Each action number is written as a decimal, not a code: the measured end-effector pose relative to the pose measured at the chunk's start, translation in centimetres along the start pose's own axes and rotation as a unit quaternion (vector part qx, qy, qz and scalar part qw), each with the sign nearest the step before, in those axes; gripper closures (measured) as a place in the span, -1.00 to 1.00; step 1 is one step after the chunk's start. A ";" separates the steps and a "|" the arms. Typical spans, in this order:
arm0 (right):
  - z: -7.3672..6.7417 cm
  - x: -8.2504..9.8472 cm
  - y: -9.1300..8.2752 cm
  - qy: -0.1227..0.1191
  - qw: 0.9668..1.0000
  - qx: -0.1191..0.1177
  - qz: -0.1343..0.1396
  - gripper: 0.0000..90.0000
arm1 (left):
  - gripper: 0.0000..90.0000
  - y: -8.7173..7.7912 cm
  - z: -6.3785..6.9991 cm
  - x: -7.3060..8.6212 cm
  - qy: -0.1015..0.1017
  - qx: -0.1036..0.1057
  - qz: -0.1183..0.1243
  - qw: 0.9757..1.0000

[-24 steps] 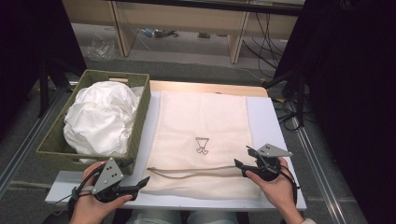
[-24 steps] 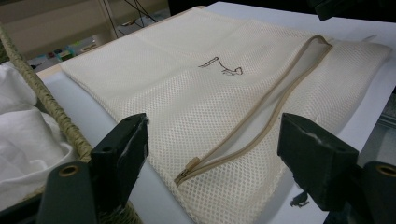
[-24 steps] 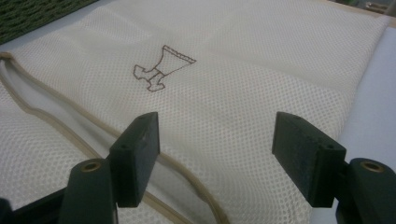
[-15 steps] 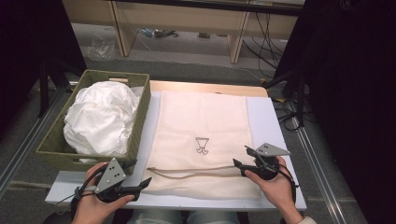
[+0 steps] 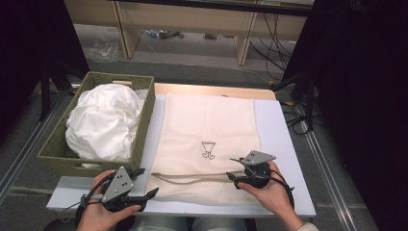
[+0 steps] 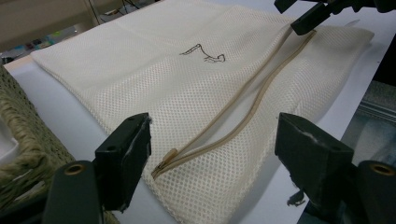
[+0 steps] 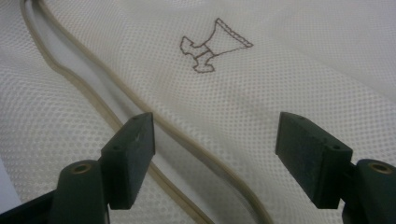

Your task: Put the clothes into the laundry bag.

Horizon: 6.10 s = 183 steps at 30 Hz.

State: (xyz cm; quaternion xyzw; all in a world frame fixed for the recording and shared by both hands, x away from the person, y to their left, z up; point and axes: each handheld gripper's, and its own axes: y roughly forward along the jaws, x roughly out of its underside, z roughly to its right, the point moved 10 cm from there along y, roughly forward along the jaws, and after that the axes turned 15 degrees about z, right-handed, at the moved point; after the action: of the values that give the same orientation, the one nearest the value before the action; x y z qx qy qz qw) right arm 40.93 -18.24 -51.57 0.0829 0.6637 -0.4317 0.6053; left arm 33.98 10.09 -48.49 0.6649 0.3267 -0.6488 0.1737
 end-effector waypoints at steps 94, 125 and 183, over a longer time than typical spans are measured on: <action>0.0 -7.8 4.3 -0.042 0.998 0.011 0.039 0.91 | -1.00 1.6 -26.0 1.5 -0.136 -0.267 -0.150 0.942; -0.2 -7.5 4.4 -0.035 0.999 0.012 0.036 0.91 | 0.52 3.3 -26.2 4.9 -0.108 -0.256 -0.234 0.932; 0.1 -8.8 4.6 -0.044 0.998 0.009 0.053 0.94 | 0.58 -7.3 -16.0 -21.9 -0.039 -0.195 0.175 0.964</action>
State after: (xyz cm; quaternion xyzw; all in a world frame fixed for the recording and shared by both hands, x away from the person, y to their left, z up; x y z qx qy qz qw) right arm 46.15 -11.87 -46.05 0.1042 0.6270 -0.4080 0.6554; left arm 42.43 21.29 -24.11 0.6391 0.3187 -0.5574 0.4234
